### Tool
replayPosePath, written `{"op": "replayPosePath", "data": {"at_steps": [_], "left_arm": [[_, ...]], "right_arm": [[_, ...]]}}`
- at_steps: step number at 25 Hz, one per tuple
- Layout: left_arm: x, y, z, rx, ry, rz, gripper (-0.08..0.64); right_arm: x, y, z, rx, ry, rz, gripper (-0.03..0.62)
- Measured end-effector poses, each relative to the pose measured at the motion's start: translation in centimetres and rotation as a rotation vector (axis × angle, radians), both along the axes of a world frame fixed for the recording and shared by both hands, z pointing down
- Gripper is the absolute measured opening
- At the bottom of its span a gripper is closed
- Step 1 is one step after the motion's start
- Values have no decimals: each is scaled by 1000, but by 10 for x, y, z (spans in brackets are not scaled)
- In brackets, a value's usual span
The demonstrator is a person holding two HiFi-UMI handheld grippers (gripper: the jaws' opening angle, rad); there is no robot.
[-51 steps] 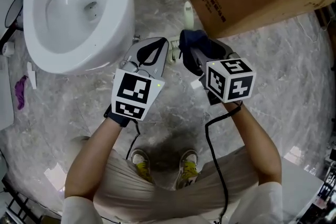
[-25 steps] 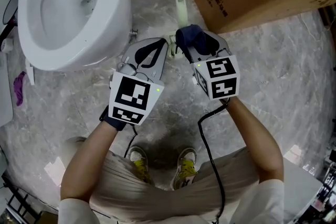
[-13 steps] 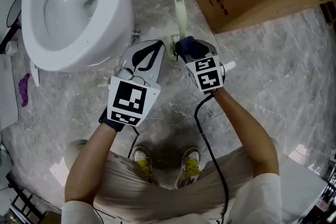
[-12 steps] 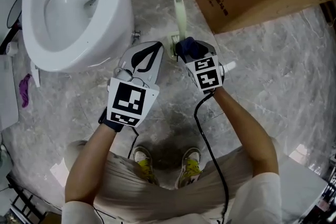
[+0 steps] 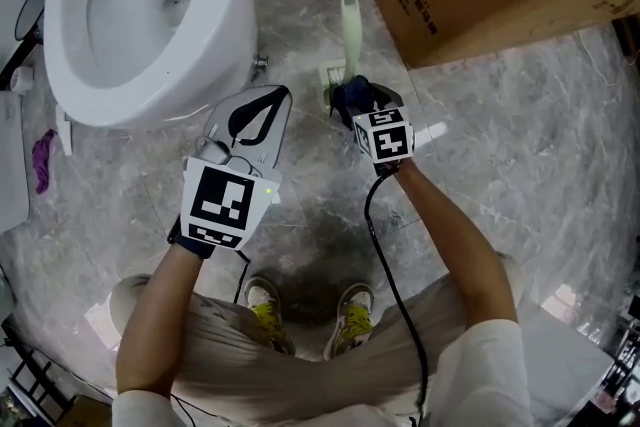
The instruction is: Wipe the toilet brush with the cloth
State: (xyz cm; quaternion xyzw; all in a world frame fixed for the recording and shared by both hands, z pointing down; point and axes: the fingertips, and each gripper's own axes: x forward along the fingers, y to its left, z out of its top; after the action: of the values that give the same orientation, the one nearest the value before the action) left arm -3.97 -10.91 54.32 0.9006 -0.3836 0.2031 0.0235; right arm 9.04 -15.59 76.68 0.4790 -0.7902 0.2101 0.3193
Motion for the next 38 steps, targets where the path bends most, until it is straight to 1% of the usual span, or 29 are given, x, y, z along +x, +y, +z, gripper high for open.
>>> {"op": "replayPosePath", "data": {"at_steps": [3, 5, 6, 7, 8, 10, 14, 17, 22, 24, 26, 27, 28, 31, 33, 36, 38], "left_arm": [[6, 3, 0, 10, -5, 19, 2], [6, 3, 3, 1, -4, 17, 2], [6, 3, 4, -6, -4, 13, 2], [5, 2, 6, -12, -3, 8, 2], [4, 1, 7, -18, -1, 4, 2], [2, 0, 8, -31, 12, -5, 2], [1, 4, 5, -31, 55, 13, 2], [1, 4, 5, -19, 48, 28, 2], [1, -1, 4, -31, 69, 9, 2], [1, -2, 5, -41, 82, 10, 2], [1, -3, 9, -49, 81, 15, 2], [1, -3, 11, -53, 78, 16, 2], [2, -4, 13, -57, 77, 15, 2], [9, -5, 14, -60, 83, 22, 2], [14, -7, 13, -57, 83, 32, 2], [18, -9, 12, -57, 87, 37, 2], [19, -7, 12, -59, 88, 37, 2]], "right_arm": [[4, -2, 2, 25, 53, -3, 242], [4, -2, 1, 44, 89, -11, 243], [4, -2, 0, 53, 103, -14, 225], [3, -1, -1, 60, 114, -17, 181], [2, -1, 0, 63, 118, -23, 162], [-3, 0, 3, 61, 106, -32, 151], [-10, -3, 12, 55, 82, -49, 147], [-14, -6, 21, 38, 84, -52, 143], [-22, 0, 42, 19, 93, -29, 142], [-27, 6, 48, 29, 133, -50, 138], [-31, 10, 49, 45, 197, -111, 138], [-33, 11, 49, 43, 209, -132, 138], [-32, 12, 48, 33, 204, -136, 138], [-25, 17, 42, -2, 159, -98, 138], [-20, 18, 34, 17, 158, -79, 138], [-15, 15, 23, 78, 157, -54, 140], [-15, 13, 21, 88, 150, -47, 141]]}}
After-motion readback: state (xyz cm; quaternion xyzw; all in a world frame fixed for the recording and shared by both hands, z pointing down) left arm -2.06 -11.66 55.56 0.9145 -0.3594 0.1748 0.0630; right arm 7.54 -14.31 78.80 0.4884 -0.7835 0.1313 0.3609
